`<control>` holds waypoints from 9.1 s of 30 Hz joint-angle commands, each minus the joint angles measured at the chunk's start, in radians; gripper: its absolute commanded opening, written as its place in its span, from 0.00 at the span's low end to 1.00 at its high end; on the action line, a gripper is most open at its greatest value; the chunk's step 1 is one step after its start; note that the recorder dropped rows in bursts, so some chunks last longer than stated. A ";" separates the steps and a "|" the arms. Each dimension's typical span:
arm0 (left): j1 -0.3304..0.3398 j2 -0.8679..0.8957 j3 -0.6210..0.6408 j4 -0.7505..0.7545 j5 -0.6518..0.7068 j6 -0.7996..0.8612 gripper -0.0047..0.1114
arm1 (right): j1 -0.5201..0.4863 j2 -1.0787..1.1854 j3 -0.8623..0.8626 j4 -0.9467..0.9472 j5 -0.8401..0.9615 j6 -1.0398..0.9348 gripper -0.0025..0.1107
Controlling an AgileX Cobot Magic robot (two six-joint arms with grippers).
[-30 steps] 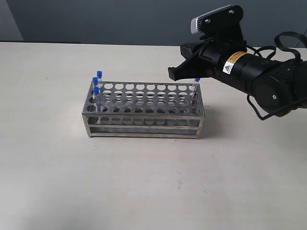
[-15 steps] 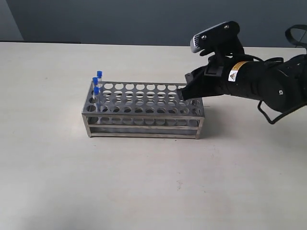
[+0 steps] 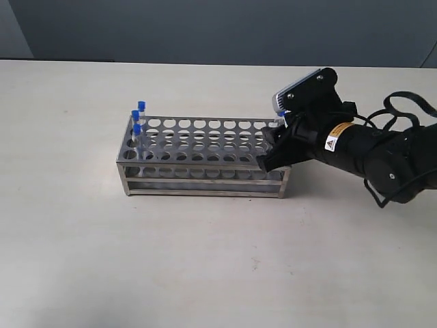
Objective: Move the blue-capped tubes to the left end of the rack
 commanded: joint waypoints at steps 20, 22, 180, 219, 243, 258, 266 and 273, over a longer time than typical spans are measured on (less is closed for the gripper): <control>-0.006 -0.004 -0.003 0.003 -0.006 -0.001 0.05 | -0.011 0.151 0.006 0.107 -0.212 0.023 0.28; -0.006 -0.004 -0.003 0.003 -0.004 -0.001 0.05 | -0.011 0.151 0.006 0.115 -0.208 0.024 0.28; -0.006 -0.004 -0.003 0.001 -0.005 -0.001 0.05 | 0.339 0.282 -0.577 -0.632 0.144 0.759 0.02; -0.006 -0.004 -0.003 0.001 -0.008 -0.001 0.05 | 0.339 0.248 -0.419 -0.428 0.100 0.492 0.02; -0.006 -0.004 -0.003 0.001 -0.006 -0.001 0.05 | 0.339 0.128 -0.409 -0.425 0.277 0.545 0.30; -0.006 -0.004 -0.003 0.001 -0.006 -0.001 0.05 | 0.339 -0.419 -0.348 -0.390 0.659 0.534 0.02; -0.006 -0.004 -0.003 0.001 -0.006 -0.001 0.05 | 0.339 -0.600 -0.348 -0.359 1.152 0.547 0.02; -0.006 -0.004 -0.003 0.001 -0.006 -0.001 0.05 | 0.339 -0.691 -0.348 -0.415 1.248 0.687 0.02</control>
